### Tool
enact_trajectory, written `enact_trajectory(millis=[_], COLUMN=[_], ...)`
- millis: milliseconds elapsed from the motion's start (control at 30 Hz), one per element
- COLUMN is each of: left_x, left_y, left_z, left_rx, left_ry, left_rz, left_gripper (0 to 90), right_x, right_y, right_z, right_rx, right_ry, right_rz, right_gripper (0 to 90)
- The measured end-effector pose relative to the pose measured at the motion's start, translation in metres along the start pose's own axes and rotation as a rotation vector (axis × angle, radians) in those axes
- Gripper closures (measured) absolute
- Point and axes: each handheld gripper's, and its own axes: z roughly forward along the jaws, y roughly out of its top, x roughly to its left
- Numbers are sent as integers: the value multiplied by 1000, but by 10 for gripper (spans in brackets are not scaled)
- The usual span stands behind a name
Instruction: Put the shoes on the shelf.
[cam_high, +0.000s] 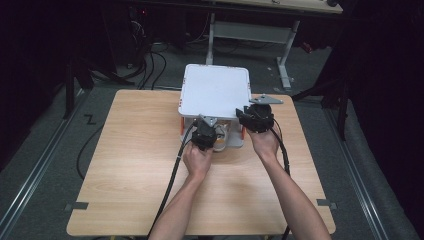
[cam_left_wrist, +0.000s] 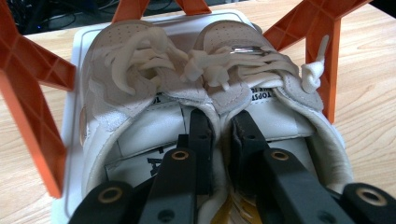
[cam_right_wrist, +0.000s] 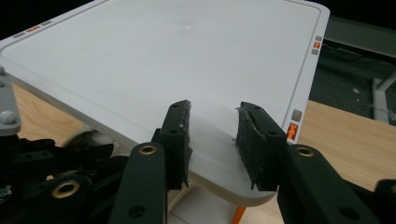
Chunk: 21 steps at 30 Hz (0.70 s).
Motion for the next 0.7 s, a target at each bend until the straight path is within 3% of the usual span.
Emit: enact_trajectory(millis=[167,233,500,700], left_x=[-3,-3,-2,3], left_y=[-8,-9,-8,-8], left_z=[10,11,14,11], left_rx=[38,24,17,23], left_ry=[13,15,31,31], left_rz=[10,-10,-10,-8], left_gripper=[799,798,784,636], right_x=[-1,-1,-1,-2], right_y=[0,0,0,0], right_z=[0,-1,1,0], right_rx=[-1,0,-4,0], right_ry=[0,7,13,12], right_rz=[-2,3,1,2], right_gripper=[640,640,640,641])
